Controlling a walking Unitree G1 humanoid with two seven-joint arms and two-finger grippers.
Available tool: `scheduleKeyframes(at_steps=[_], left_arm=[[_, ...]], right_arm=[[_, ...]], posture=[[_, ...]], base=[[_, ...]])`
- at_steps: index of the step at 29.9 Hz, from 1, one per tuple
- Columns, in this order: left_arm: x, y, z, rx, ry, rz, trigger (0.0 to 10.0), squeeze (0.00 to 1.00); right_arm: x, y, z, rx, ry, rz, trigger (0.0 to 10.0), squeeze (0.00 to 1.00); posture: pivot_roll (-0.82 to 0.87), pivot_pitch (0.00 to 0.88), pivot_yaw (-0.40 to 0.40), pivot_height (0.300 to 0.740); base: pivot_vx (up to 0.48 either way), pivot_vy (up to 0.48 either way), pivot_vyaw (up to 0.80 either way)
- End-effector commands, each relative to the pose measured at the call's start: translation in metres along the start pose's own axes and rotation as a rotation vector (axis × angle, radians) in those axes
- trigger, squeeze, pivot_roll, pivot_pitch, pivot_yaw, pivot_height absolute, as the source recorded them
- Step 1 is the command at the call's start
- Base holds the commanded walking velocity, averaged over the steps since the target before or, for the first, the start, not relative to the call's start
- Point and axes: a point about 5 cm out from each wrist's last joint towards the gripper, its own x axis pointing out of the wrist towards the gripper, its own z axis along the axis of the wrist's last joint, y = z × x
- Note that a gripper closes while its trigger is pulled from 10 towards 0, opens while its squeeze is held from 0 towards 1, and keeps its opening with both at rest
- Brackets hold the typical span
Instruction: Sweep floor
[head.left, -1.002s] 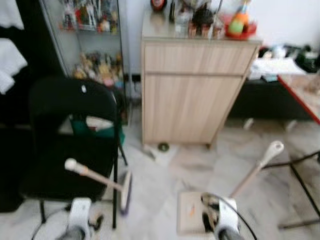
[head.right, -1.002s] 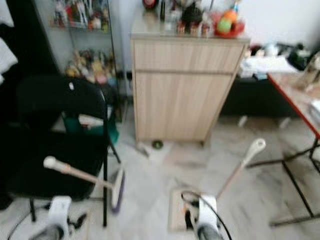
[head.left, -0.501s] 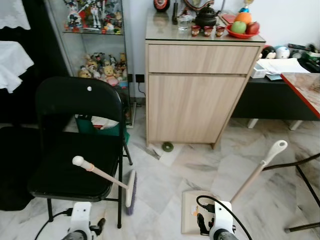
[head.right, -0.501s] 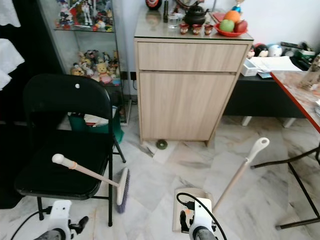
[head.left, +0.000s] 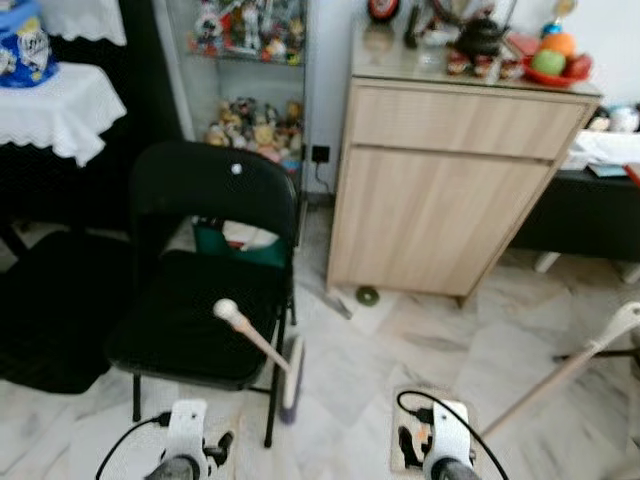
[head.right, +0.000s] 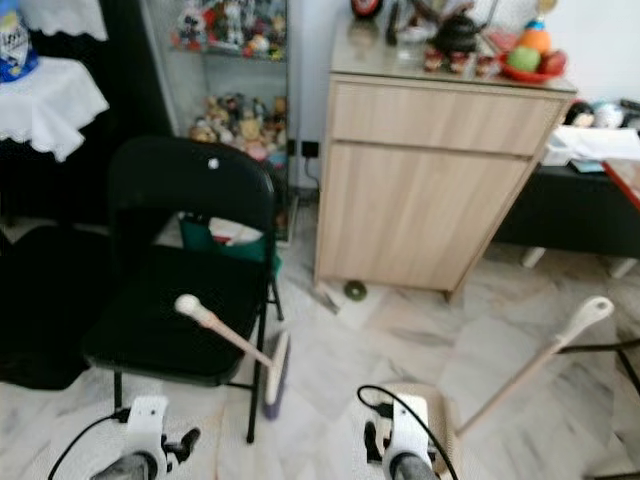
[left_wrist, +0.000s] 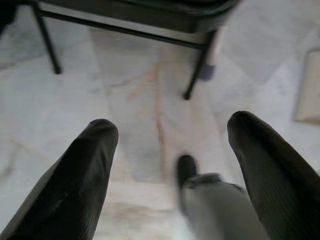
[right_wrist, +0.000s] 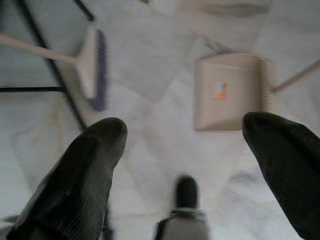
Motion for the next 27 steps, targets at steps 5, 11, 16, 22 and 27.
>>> scheduleKeyframes(at_steps=[5, 11, 16, 22, 27], left_arm=[[0.000, 0.001, 0.002, 0.008, -0.007, -0.009, 10.0, 0.00], [-0.005, 0.023, -0.003, 0.004, 0.000, 0.014, 10.0, 0.00], [-0.012, 0.046, -0.009, 0.003, 0.011, 0.036, 10.0, 0.00], [-0.017, 0.051, -0.020, 0.005, 0.025, 0.040, 10.0, 0.00], [-0.021, 0.038, -0.041, 0.007, 0.051, 0.022, 10.0, 0.00]], right_arm=[[-0.001, -0.011, -0.003, 0.006, 0.010, -0.030, 10.0, 0.00], [-0.002, -0.011, -0.003, 0.006, 0.011, -0.031, 10.0, 0.00], [-0.002, -0.011, -0.003, 0.004, 0.012, -0.029, 10.0, 0.00], [-0.001, -0.011, -0.003, 0.002, 0.013, -0.029, 10.0, 0.00], [-0.001, -0.011, -0.003, 0.002, 0.014, -0.027, 10.0, 0.00]], posture=[[-0.02, 0.025, -0.056, 0.740], [-0.02, 0.024, -0.055, 0.740], [-0.02, 0.025, -0.057, 0.740], [-0.02, 0.025, -0.057, 0.740], [-0.02, 0.023, -0.057, 0.740]], base=[[0.000, 0.000, 0.00], [0.000, 0.000, 0.00], [0.000, 0.000, 0.00], [0.000, 0.000, 0.00], [0.000, 0.000, 0.00]])
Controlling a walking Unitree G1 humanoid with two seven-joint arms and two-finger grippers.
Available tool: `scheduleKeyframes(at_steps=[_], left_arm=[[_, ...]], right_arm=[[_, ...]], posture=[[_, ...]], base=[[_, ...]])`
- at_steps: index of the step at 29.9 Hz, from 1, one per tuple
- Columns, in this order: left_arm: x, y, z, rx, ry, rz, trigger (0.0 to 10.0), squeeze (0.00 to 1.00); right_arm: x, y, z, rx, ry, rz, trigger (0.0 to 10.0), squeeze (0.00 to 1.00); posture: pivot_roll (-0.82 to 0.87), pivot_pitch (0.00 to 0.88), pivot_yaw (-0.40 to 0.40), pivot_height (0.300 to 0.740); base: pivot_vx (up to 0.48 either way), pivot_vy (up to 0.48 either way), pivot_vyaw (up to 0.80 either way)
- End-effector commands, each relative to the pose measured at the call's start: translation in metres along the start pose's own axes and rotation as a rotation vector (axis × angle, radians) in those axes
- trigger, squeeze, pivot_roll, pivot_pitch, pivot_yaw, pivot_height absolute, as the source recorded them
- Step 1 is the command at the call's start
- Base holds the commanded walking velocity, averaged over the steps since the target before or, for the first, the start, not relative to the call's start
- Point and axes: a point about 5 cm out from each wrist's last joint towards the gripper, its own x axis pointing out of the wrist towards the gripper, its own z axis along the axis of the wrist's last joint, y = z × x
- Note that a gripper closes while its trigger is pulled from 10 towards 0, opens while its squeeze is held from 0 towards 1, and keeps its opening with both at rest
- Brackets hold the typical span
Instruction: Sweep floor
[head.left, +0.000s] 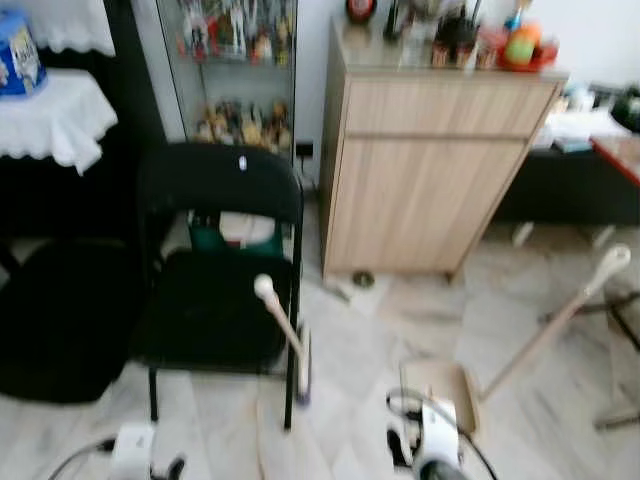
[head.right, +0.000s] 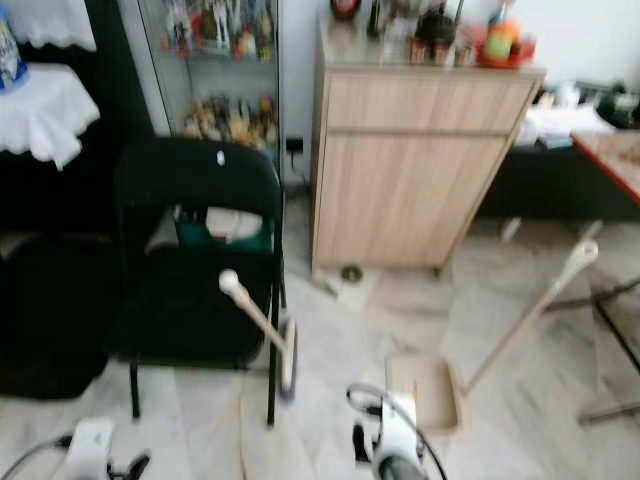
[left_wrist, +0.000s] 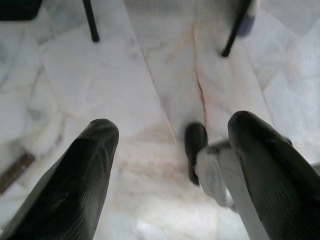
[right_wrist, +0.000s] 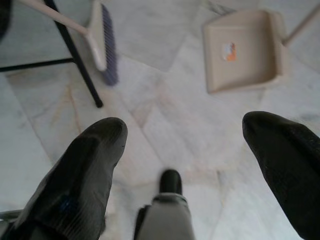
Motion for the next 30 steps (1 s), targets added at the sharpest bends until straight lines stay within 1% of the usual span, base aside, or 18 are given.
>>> scheduleKeyframes(at_steps=[1, 5, 9, 16, 19, 25, 30], left_arm=[[-0.002, -0.003, -0.006, 0.015, 0.004, -0.003, 10.0, 0.00], [-0.003, -0.009, -0.014, 0.017, 0.013, -0.010, 10.0, 0.00], [-0.003, -0.021, -0.020, 0.020, 0.019, -0.024, 10.0, 0.00], [-0.002, -0.027, -0.018, 0.021, 0.014, -0.030, 10.0, 0.00], [0.003, -0.034, -0.007, 0.024, 0.001, -0.037, 10.0, 0.00], [0.004, -0.040, -0.006, 0.027, 0.000, -0.041, 10.0, 0.00], [0.004, -0.039, -0.006, 0.024, -0.001, -0.041, 10.0, 0.00]], right_arm=[[0.000, -0.001, 0.002, 0.006, -0.003, -0.004, 10.0, 0.00], [0.000, 0.000, 0.002, 0.006, -0.003, -0.004, 10.0, 0.00], [0.000, 0.000, 0.002, 0.005, -0.002, -0.002, 10.0, 0.00], [0.001, 0.000, 0.002, 0.004, -0.003, -0.004, 10.0, 0.00], [0.001, 0.000, 0.002, 0.005, -0.003, -0.006, 10.0, 0.00], [0.001, -0.001, 0.003, 0.002, -0.005, -0.006, 10.0, 0.00], [0.001, 0.000, 0.003, 0.001, -0.005, -0.006, 10.0, 0.00]], posture=[[-0.02, 0.021, -0.056, 0.740], [-0.02, 0.021, -0.055, 0.740], [-0.02, 0.019, -0.055, 0.740], [-0.02, 0.019, -0.055, 0.740], [-0.02, 0.018, -0.056, 0.740], [-0.02, 0.016, -0.059, 0.740], [-0.02, 0.016, -0.059, 0.740]], base=[[0.000, 0.000, 0.00], [0.000, 0.000, 0.00], [0.000, 0.000, 0.00], [0.000, 0.000, 0.00], [0.000, 0.000, 0.00], [0.000, 0.000, 0.00], [0.000, 0.000, 0.00]])
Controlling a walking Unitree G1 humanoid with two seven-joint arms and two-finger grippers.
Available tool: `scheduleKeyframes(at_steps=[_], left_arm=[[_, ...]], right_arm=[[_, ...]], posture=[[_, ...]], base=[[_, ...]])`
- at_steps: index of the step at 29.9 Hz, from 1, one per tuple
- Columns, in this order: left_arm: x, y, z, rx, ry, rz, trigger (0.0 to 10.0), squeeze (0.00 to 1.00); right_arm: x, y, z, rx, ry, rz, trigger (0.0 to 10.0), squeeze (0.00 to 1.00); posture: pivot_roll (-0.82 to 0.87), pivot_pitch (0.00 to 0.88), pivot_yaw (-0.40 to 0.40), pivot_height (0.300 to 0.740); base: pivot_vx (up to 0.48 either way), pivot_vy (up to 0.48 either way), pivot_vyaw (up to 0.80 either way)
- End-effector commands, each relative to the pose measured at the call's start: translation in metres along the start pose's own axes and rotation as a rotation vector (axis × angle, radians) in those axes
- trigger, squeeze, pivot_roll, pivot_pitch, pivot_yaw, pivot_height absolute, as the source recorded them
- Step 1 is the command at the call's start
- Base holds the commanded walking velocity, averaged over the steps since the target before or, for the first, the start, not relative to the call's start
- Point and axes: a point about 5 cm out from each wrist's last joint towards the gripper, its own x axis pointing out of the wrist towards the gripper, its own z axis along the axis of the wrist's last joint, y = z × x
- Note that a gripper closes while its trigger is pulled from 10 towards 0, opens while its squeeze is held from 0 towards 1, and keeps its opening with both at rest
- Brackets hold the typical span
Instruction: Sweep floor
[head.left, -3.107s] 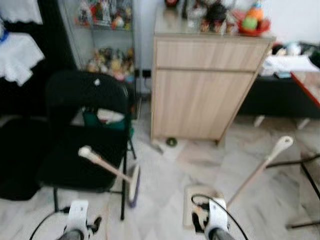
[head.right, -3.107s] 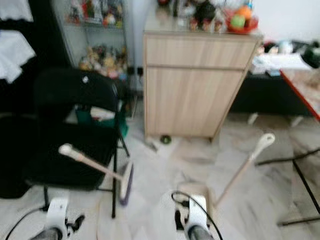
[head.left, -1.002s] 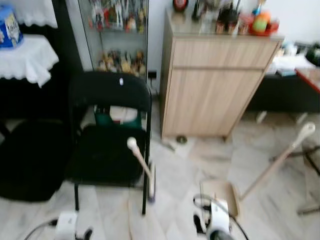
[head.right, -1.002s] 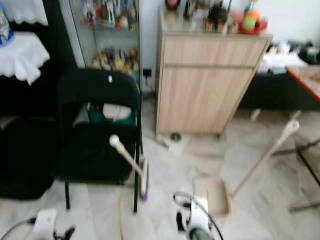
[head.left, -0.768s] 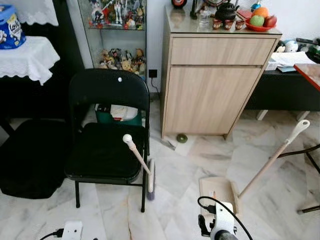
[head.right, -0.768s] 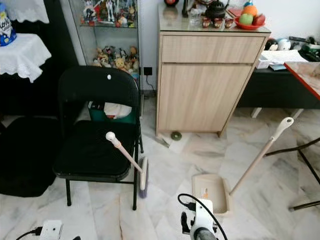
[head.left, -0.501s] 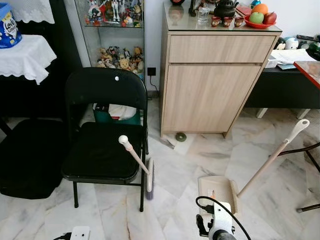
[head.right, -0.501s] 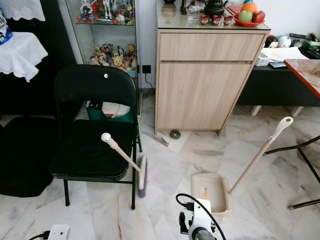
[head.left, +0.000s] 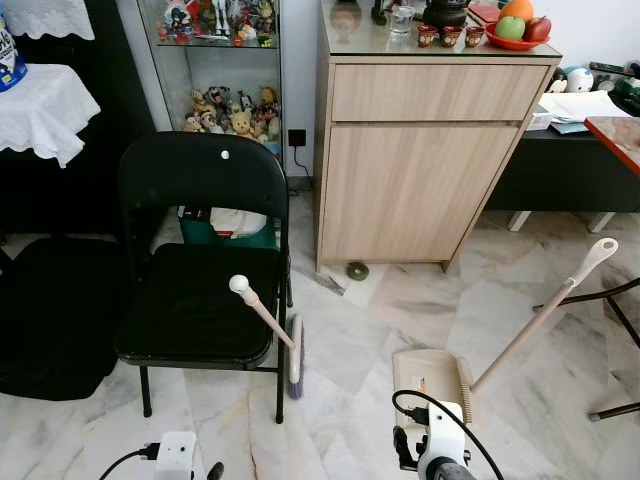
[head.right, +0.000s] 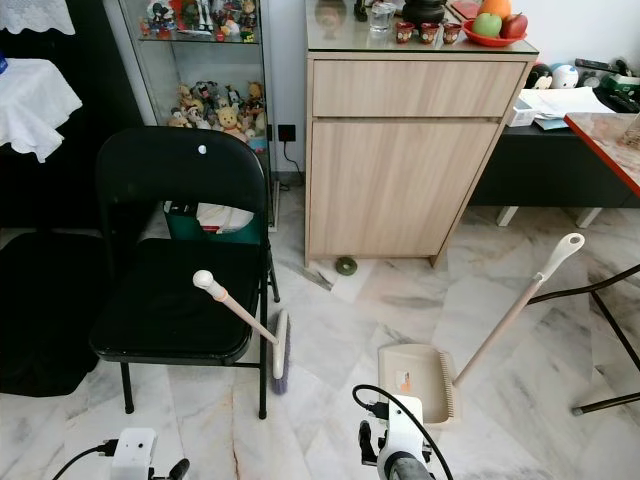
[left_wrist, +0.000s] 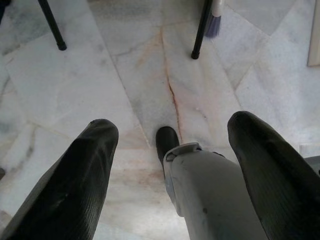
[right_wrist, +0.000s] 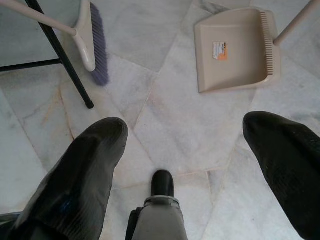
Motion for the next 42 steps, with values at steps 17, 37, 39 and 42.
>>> scheduleKeyframes(at_steps=[17, 37, 39, 42], left_arm=[[0.014, 0.001, 0.049, 0.040, -0.054, -0.012, 10.0, 0.00], [0.010, 0.010, 0.039, 0.091, -0.046, 0.004, 10.0, 0.00], [0.009, 0.011, 0.037, 0.094, -0.049, 0.008, 10.0, 0.08], [0.005, 0.020, 0.037, 0.075, -0.102, 0.029, 10.0, 1.00]], right_arm=[[0.000, -0.003, -0.001, 0.000, 0.006, -0.010, 10.0, 0.00], [-0.001, -0.003, -0.003, 0.000, 0.012, -0.011, 10.0, 0.00], [-0.001, -0.003, -0.003, 0.001, 0.012, -0.012, 10.0, 0.00], [-0.001, -0.003, -0.004, 0.000, 0.014, -0.012, 10.0, 0.00]], posture=[[-0.02, 0.017, -0.060, 0.740], [-0.03, 0.026, -0.054, 0.740], [-0.03, 0.026, -0.054, 0.740], [-0.03, 0.028, -0.052, 0.740]], base=[[0.302, 0.000, 0.00], [0.085, 0.000, 0.00], [0.000, 0.000, 0.00], [0.000, 0.000, 0.00]])
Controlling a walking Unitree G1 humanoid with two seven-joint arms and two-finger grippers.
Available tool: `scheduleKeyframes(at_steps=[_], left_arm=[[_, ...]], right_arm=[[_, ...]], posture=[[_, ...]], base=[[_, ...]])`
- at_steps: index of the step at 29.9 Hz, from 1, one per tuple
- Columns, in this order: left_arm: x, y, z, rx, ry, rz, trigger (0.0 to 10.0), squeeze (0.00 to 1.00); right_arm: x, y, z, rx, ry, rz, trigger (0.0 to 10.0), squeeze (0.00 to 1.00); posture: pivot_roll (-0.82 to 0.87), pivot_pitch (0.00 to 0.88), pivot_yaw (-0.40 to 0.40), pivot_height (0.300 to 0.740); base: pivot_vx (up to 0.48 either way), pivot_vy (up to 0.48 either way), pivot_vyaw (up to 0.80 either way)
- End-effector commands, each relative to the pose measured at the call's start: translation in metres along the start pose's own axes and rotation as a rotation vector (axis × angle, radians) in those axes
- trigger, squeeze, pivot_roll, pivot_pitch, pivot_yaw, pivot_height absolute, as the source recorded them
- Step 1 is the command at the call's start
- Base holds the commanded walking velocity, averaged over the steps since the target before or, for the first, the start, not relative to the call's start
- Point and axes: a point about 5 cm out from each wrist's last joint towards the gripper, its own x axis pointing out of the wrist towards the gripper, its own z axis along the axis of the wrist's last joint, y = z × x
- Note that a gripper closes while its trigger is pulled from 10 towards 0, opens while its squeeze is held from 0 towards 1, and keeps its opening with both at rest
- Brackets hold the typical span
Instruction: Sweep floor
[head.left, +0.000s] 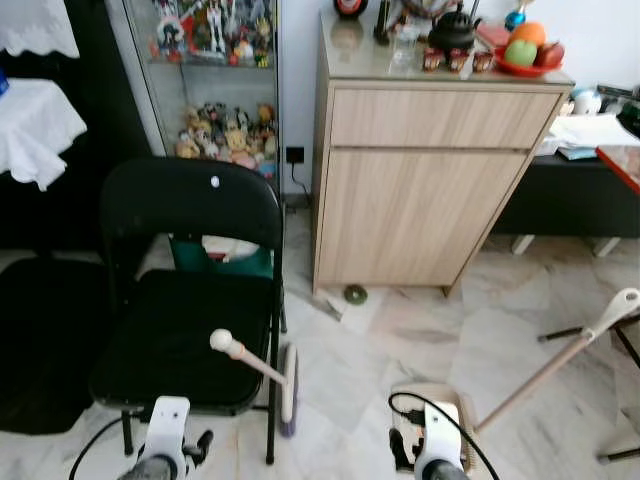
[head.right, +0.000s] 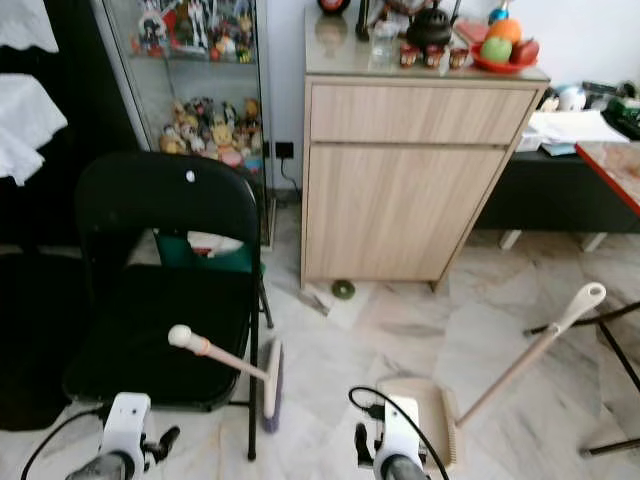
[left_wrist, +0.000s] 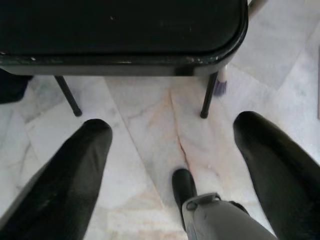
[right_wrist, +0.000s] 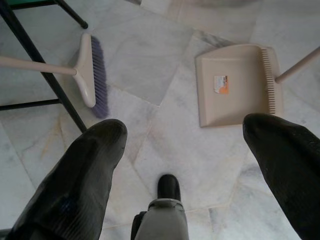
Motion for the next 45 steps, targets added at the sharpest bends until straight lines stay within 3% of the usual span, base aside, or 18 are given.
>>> scheduleKeyframes(at_steps=[1, 4, 10, 20, 27, 29, 32, 34, 43, 45], left_arm=[[-0.002, 0.002, 0.000, -0.002, -0.026, 0.005, 10.0, 1.00], [-0.003, 0.008, 0.010, -0.062, -0.123, -0.029, 10.0, 1.00], [-0.003, 0.010, 0.027, -0.079, -0.241, -0.067, 10.0, 1.00], [-0.011, 0.019, 0.031, -0.039, -0.338, -0.088, 10.0, 1.00], [-0.019, 0.025, 0.044, -0.038, -0.472, -0.119, 10.0, 1.00], [-0.021, 0.025, 0.050, -0.033, -0.514, -0.131, 10.0, 1.00], [-0.038, 0.020, 0.077, -0.012, -0.645, -0.155, 10.0, 1.00], [-0.045, 0.017, 0.085, -0.009, -0.676, -0.164, 10.0, 1.00], [-0.060, 0.007, 0.088, 0.012, -0.679, -0.194, 10.0, 1.00], [-0.065, 0.006, 0.084, 0.068, -0.639, -0.200, 10.0, 1.00]], right_arm=[[0.000, -0.003, -0.001, -0.002, 0.008, -0.011, 10.0, 0.00], [-0.001, -0.004, -0.002, -0.005, 0.007, -0.010, 10.0, 0.00], [-0.001, -0.004, -0.002, -0.013, 0.007, -0.007, 10.0, 0.00], [-0.001, -0.003, -0.003, -0.020, 0.010, 0.000, 10.0, 0.00], [-0.001, -0.002, -0.004, -0.027, 0.013, 0.003, 10.0, 0.00], [-0.001, -0.002, -0.004, -0.029, 0.013, 0.004, 10.0, 0.00], [-0.001, -0.002, -0.004, -0.033, 0.015, 0.006, 10.0, 0.00], [-0.001, -0.001, -0.004, -0.034, 0.015, 0.006, 10.0, 0.00], [-0.001, -0.001, -0.004, -0.033, 0.016, 0.003, 10.0, 0.00], [-0.001, -0.002, -0.004, -0.031, 0.016, 0.001, 10.0, 0.00]], posture=[[-0.03, 0.028, -0.052, 0.740], [-0.02, 0.034, -0.053, 0.740], [-0.02, 0.037, -0.054, 0.740], [-0.02, 0.024, -0.051, 0.740], [-0.01, 0.008, -0.050, 0.740], [-0.01, 0.001, -0.050, 0.740], [-0.01, 0.000, -0.050, 0.740], [-0.01, 0.002, -0.050, 0.740], [-0.01, 0.013, -0.049, 0.740], [0.00, 0.018, -0.049, 0.740]], base=[[0.000, 0.000, 0.00], [0.000, 0.000, 0.00], [0.000, 0.000, 0.00], [0.000, 0.000, 0.00], [0.000, 0.000, 0.00], [0.000, 0.000, 0.00], [0.000, 0.000, 0.00], [0.000, 0.000, 0.00], [0.000, 0.000, 0.00], [0.000, 0.000, 0.00]])
